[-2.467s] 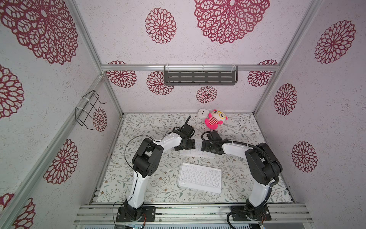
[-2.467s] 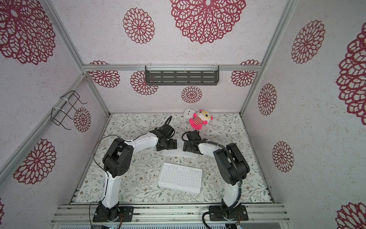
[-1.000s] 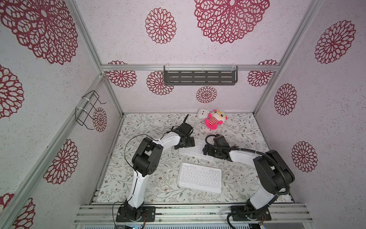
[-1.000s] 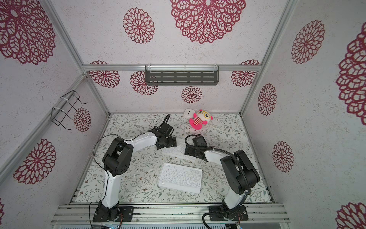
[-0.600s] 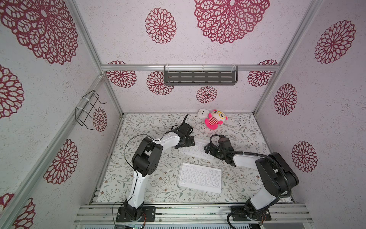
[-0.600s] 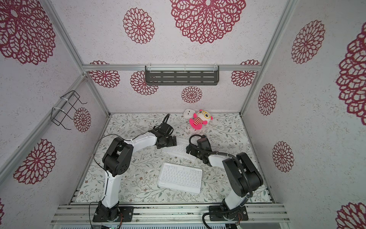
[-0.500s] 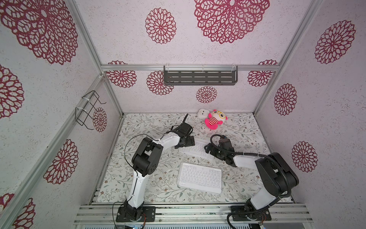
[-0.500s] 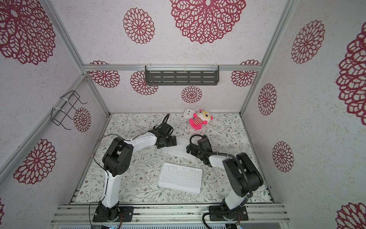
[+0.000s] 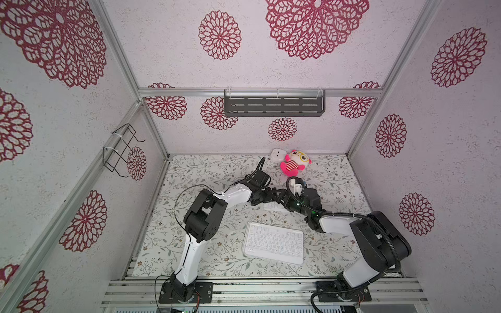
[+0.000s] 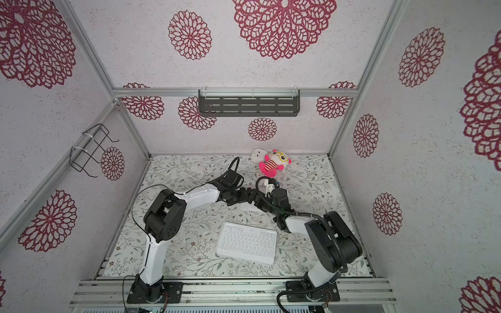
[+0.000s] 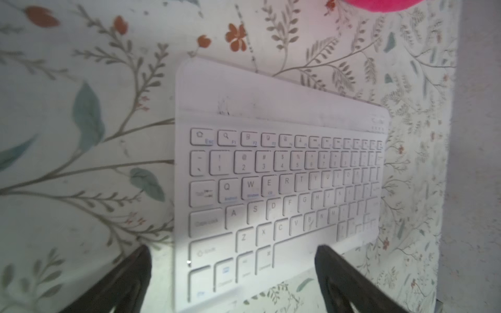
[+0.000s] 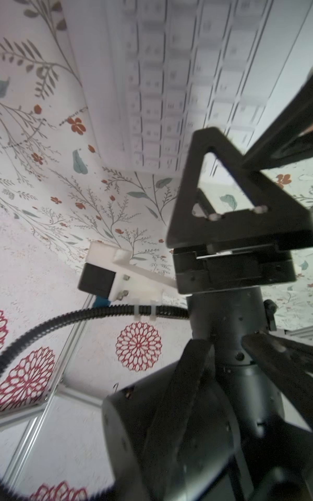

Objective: Stack the numeric keypads
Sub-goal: Move the numeric keypad to the center of the board.

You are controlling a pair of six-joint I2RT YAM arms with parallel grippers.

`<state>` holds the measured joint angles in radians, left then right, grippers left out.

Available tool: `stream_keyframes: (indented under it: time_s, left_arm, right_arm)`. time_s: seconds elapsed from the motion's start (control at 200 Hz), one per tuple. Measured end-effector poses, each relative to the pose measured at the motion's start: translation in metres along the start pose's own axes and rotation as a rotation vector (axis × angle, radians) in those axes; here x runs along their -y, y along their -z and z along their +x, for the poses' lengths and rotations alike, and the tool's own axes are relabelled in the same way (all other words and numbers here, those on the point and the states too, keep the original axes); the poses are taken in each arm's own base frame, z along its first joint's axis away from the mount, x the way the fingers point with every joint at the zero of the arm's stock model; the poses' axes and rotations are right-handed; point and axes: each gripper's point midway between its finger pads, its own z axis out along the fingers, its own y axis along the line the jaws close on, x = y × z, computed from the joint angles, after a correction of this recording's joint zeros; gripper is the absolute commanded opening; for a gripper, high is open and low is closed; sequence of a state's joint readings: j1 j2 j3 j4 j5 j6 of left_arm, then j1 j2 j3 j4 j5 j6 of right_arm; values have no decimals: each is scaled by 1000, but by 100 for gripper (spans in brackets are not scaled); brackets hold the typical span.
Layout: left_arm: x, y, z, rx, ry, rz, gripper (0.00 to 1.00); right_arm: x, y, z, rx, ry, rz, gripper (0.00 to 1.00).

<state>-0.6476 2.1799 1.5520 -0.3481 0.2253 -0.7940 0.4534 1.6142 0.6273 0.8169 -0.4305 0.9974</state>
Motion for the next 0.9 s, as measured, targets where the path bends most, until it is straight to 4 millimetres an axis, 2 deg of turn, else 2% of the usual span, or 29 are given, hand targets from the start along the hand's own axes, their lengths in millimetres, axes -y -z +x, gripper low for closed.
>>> stream_keyframes:
  time_s: [0.14, 0.27, 0.34, 0.475, 0.55, 0.61, 0.705, 0.776, 0.896]
  left_arm:
    - [8, -2, 6, -27, -2, 47, 98]
    - [10, -2, 7, -30, -2, 58, 98]
    - [9, -2, 6, -29, -2, 56, 98]
    - [9, -2, 6, -23, -3, 46, 98]
    - [8, -2, 6, -17, -5, 37, 98]
    - [8, -2, 5, -12, -5, 30, 98]
    - [6, -2, 4, -7, 0, 18, 98]
    - [6, -2, 4, -1, 4, 8, 98]
    - [3, -2, 2, 9, 14, -7, 98]
  right_arm:
    - [-6, 3, -6, 12, 16, -18, 96]
    - [3, 10, -16, 37, 59, 105, 96]
    - [7, 17, -30, 80, 96, 199, 97]
    - [22, 40, -69, 196, 162, 399, 98]
    - [42, 55, -89, 244, 178, 512, 98]
    - [66, 69, -101, 260, 175, 612, 98]
    - [104, 77, -113, 234, 168, 742, 98]
    - [129, 76, -114, 194, 166, 811, 98]
    - [161, 69, -101, 94, 168, 888, 98]
